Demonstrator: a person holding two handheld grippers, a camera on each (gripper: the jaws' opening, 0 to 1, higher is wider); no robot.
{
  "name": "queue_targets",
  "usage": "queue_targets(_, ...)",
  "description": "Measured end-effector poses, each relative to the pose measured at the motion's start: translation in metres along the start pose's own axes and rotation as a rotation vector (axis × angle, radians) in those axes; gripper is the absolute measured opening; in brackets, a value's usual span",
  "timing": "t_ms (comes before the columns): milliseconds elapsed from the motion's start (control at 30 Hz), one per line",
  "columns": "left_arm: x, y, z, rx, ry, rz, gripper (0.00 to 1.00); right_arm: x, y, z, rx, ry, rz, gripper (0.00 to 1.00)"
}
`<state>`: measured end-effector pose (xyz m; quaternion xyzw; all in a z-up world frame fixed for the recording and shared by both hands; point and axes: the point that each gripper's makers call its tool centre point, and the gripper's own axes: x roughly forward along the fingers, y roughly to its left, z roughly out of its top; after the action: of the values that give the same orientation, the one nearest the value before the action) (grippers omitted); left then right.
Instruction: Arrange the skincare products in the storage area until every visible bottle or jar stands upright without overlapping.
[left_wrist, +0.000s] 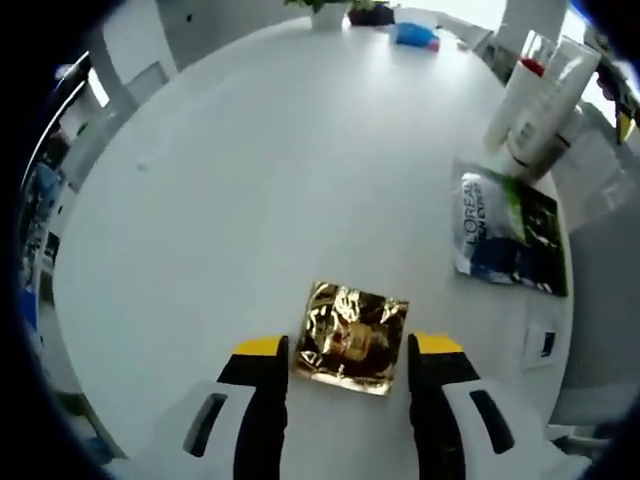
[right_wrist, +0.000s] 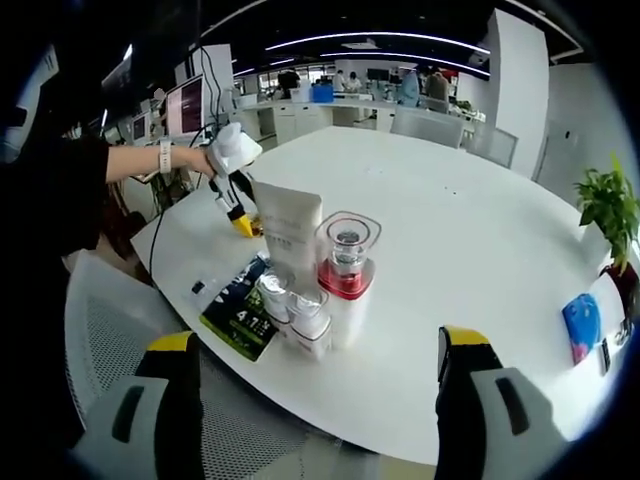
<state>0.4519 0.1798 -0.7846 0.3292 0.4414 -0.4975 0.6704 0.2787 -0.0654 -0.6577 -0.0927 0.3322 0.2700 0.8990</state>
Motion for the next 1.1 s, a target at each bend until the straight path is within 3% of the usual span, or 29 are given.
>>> queue_targets(233, -0.002, -0.002, -0.003, 0.044, 0.056, -0.015, 0.41, 0.000, 0.001, -0.001, 0.002, -0.003, 0.002, 0.99)
queue_targets(333, -0.002, -0.005, -0.002, 0.065, 0.055, -0.024, 0.37, 0.000, 0.002, -0.002, 0.003, -0.002, 0.003, 0.99)
queue_targets(1100, -0.004, -0.018, -0.008, 0.063, 0.066, -0.022, 0.37, -0.007, 0.001, -0.003, 0.010, -0.021, -0.012, 0.99)
